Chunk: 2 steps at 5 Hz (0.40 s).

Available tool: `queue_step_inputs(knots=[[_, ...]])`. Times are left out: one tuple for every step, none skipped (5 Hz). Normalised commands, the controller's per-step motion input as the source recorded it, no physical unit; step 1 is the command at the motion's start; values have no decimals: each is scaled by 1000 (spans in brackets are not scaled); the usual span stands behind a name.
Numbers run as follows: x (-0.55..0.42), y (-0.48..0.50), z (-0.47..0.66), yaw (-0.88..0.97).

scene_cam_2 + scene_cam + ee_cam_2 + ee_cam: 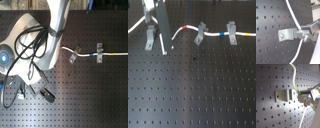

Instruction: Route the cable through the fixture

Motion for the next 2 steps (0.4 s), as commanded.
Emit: queue_step_inputs(knots=[[-255,-233,95,-109],[-373,-142,146,0]])
